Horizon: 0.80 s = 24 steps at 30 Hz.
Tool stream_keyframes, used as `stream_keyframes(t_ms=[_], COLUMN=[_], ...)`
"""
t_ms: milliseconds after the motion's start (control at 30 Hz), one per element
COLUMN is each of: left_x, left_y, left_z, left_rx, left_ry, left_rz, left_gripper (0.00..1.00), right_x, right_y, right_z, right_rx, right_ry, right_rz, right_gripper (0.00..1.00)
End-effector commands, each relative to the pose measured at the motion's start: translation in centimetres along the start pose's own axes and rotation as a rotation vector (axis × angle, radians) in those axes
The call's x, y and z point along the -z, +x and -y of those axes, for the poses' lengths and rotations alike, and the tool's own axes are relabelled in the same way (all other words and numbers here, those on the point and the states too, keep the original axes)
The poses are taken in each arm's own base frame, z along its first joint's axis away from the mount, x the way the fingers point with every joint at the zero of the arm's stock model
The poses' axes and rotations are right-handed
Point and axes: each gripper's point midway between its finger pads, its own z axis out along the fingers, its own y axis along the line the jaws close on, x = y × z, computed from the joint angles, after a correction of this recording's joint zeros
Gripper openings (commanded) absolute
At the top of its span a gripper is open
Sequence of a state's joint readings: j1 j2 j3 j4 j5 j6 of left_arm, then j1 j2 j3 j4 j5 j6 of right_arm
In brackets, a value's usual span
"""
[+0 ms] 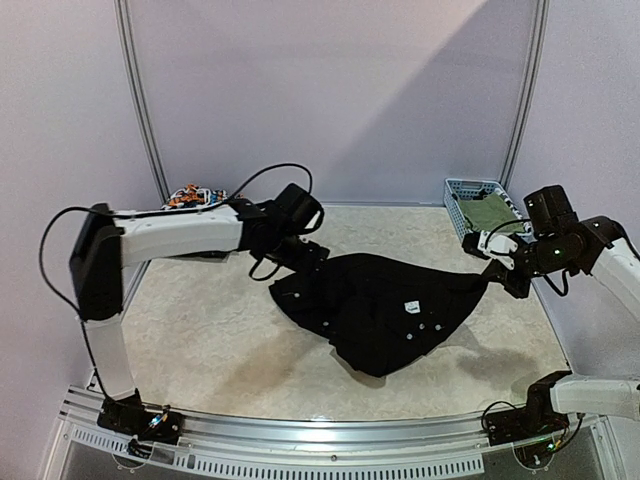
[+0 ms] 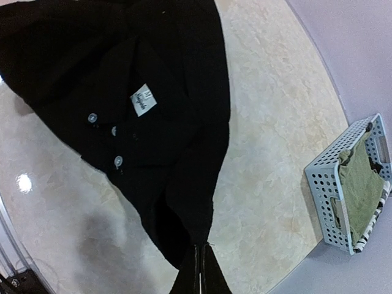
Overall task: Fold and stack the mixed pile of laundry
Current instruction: Turn over the crumpled shirt at the center of the board, then pick up the crumpled shirt from the center of the board.
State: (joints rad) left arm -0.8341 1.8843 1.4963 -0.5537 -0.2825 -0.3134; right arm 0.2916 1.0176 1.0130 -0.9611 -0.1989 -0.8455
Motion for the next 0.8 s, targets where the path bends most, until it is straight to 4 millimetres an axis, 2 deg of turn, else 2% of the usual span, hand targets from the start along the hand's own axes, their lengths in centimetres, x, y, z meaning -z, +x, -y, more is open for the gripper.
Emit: stream_keyframes(t_ms=[0,100,233,433,600,700,767], left_x=[-3.7,-4.8,-5.0,-7.2,-8.9,-9.0,-8.7], left_y=[2.1,2.7,4.1,5.2,5.4,4.9,4.4], left_z=[-0.2,-1.5,-3.0,-3.3,-3.3,-3.1,-2.8], left_rx=[-0.027,0.063,0.160,0.210,0.232,0.238,0.234], left_ry=[0.070,0.130,0.199,0.269,0.308,0.337,0.358], left_rz=[-0.207,-0.252,-0.258,-0.304,-0.332,-0.302,-0.285], left_gripper=[0.88,0.88,0.91,0.91,0.77,0.65,0.52], right_x=[-0.4,-0.7,-1.0,-1.7,-2.3,-2.2,-2.3], right_y=[-1.0,-0.6,-0.5,-0.9,-1.0,-1.0,-0.9], right_z=[2.4,3.2,3.5,3.7,3.7,3.8,3.8], right_rx=[-0.045,-0.073,-0.075,-0.083,-0.102,-0.108,-0.107], right_ry=[0.053,0.056,0.056,0.034,0.017,0.020,0.027], right_rz=[0.057,0.045,0.045,0.062,0.063,0.063,0.061], right_gripper=[0.00,0.00,0.00,0.00,0.00,0.00,0.00])
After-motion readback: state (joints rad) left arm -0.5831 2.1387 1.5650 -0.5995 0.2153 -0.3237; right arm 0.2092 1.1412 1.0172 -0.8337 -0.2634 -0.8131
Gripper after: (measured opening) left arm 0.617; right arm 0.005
